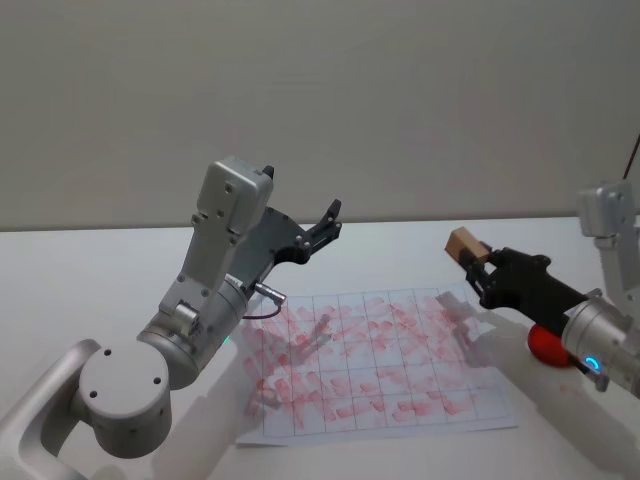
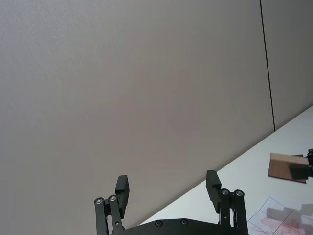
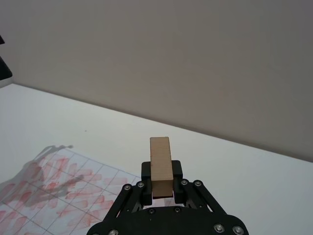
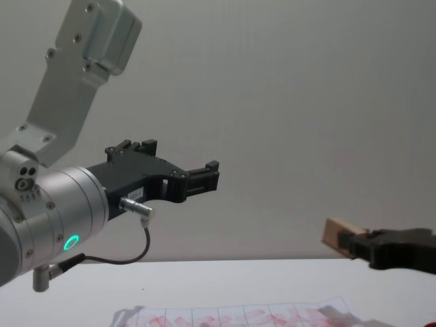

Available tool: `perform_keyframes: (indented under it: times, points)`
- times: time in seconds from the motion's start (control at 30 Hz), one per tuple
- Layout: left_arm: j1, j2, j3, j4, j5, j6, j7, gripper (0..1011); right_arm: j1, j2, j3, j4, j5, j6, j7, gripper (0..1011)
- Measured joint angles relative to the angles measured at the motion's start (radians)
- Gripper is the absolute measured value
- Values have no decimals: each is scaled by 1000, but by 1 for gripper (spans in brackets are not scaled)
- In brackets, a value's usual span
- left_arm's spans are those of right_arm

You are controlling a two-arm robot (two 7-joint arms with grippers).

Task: Use the one hand to pick up the stamp and affix it onto the A4 paper.

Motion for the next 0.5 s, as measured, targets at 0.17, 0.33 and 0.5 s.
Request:
perform_keyframes:
  times: [0.17,0.33,0.5]
  points:
    - [0,0,0,0,0,0,0,1001,28,-14,-12,42,-8,30,39,216]
    - [0,0,0,0,0,0,0,1001,46,-22,-23,77,-29,54,70,216]
    - [0,0,0,0,0,0,0,1001,52,-22,-30,93,-53,74,85,216]
